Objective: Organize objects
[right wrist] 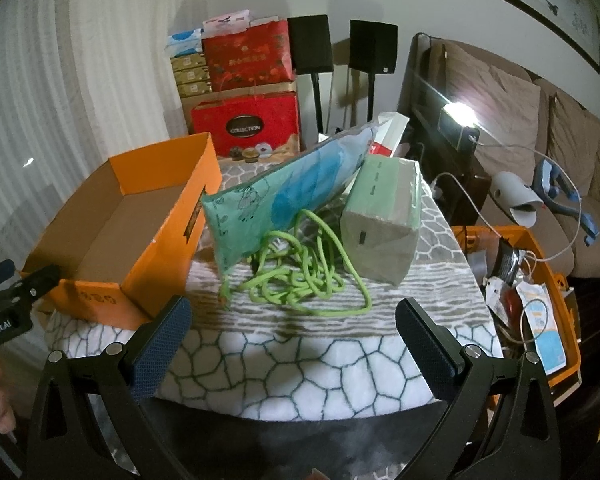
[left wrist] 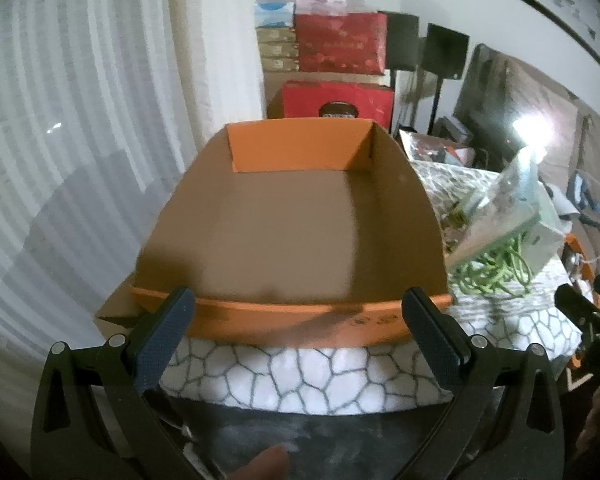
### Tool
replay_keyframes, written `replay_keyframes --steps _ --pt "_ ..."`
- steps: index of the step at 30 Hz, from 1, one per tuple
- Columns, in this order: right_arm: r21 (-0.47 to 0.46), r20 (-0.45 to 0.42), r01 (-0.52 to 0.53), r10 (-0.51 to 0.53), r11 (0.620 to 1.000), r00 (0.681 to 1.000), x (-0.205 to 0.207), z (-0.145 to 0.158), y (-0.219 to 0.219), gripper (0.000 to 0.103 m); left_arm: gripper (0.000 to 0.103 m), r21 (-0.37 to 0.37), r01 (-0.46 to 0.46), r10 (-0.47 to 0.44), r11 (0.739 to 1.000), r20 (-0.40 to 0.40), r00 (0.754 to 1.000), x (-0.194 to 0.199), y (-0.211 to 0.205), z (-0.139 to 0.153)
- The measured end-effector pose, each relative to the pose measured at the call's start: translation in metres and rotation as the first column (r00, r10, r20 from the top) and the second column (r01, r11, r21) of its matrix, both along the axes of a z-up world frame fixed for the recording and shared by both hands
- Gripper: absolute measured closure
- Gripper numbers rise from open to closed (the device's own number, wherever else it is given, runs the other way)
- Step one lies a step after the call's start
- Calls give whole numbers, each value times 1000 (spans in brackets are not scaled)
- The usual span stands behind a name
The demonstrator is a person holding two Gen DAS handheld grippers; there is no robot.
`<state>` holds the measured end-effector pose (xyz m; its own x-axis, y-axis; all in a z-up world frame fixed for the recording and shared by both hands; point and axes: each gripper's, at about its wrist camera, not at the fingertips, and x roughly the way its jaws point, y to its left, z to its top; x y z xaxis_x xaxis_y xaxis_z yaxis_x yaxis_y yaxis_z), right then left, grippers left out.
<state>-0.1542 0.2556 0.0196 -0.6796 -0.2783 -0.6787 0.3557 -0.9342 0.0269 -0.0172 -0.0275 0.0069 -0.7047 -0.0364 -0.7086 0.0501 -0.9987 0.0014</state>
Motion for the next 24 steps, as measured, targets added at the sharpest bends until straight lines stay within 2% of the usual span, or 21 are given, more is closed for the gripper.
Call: replay_keyframes --steps 6,15,24 --pt "-16 1 10 -10 1000 1000 -12 6 3 0 0 -11 -19 19 1000 -11 1000 -13 -18 3" --pt "-97 28 4 -2 995 1000 -45 23 14 0 0 38 -50 51 998 -28 998 -41 -65 4" --pt "-167 70 13 -1 986 998 -82 33 20 0 0 89 -114 113 989 23 993 -79 -120 -10"
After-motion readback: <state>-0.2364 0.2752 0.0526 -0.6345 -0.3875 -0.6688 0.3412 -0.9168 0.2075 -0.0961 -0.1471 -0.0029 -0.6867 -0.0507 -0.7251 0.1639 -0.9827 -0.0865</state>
